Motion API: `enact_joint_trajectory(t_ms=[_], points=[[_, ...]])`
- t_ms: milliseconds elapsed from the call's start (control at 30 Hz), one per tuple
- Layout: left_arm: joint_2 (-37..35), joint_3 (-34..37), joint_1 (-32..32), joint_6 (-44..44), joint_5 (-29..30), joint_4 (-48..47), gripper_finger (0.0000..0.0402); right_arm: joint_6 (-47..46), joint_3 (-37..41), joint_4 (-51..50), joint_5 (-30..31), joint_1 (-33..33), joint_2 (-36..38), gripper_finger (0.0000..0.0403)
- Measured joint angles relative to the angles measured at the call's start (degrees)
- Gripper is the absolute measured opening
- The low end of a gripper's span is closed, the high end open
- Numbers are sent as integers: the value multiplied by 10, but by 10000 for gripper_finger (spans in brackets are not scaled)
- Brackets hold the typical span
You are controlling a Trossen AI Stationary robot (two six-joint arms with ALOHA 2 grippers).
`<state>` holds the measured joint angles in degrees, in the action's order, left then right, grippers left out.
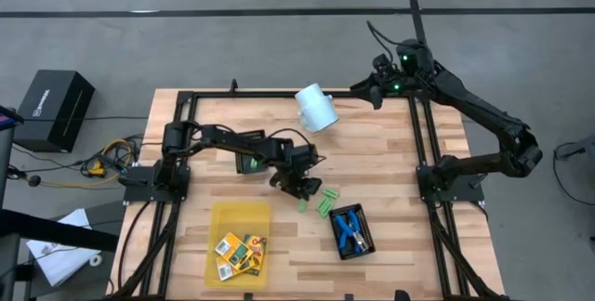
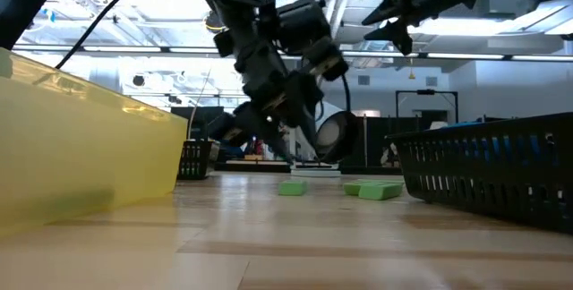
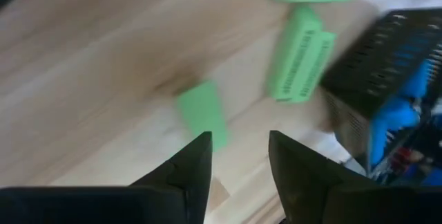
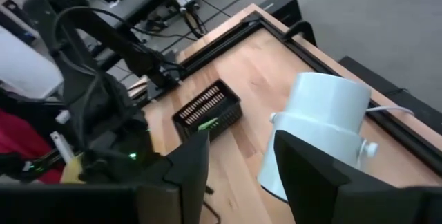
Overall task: Pick & Place School Supplies
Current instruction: Put the green eraser into the top black bin
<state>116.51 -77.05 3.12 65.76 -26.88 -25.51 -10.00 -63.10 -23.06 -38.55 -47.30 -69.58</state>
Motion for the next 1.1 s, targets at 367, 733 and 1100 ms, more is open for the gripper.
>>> enact_joint_trajectory(t_ms=[367, 733, 1100], points=[[0, 20, -6, 102, 43, 22, 159, 13, -1, 0, -86, -34, 0, 149], [45, 16, -13, 152, 2, 44, 166, 30, -1, -1, -113, -39, 0, 146], [92, 14, -51, 185, -37, 78, 24, 31, -1, 19, -115, -55, 0, 142]])
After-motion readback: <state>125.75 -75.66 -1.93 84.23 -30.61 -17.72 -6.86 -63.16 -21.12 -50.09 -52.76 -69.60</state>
